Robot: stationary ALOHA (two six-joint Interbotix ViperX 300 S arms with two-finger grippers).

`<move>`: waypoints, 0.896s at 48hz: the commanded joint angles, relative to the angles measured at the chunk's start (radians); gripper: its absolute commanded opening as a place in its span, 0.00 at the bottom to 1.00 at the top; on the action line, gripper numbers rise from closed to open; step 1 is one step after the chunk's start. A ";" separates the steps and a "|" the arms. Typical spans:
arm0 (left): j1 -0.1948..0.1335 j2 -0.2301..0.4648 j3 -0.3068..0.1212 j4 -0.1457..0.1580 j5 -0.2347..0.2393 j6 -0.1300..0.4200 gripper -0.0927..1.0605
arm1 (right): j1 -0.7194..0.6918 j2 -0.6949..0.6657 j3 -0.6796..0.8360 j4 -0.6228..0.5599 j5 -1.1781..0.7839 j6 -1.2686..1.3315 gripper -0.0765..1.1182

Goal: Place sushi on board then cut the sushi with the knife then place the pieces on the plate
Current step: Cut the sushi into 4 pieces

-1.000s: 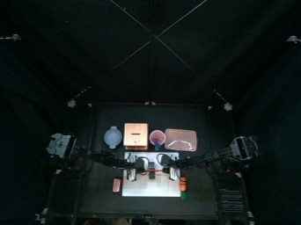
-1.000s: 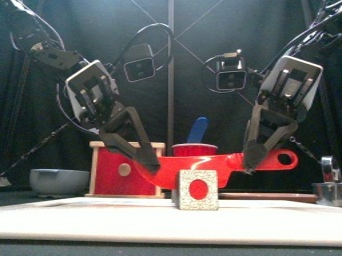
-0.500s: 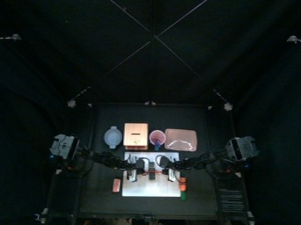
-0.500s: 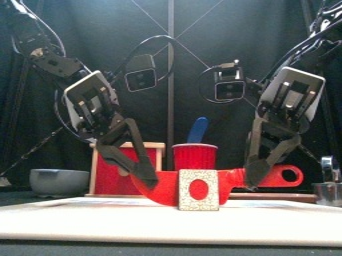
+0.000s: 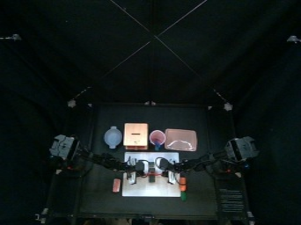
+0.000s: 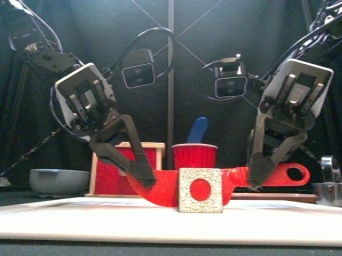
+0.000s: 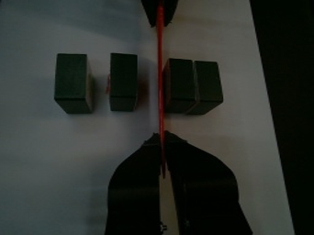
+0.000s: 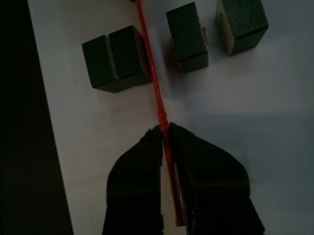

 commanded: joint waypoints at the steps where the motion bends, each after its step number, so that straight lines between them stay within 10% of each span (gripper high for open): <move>1: 0.005 -0.057 -0.009 0.014 0.000 0.003 0.41 | -0.014 -0.077 -0.020 -0.020 0.052 0.003 0.42; 13: 0.009 -0.124 0.000 0.072 0.000 0.000 0.41 | -0.017 -0.156 -0.035 -0.049 0.087 0.006 0.42; 43: -0.067 -0.083 -0.017 0.061 0.000 -0.006 0.41 | 0.043 -0.117 -0.035 0.017 0.063 0.008 0.42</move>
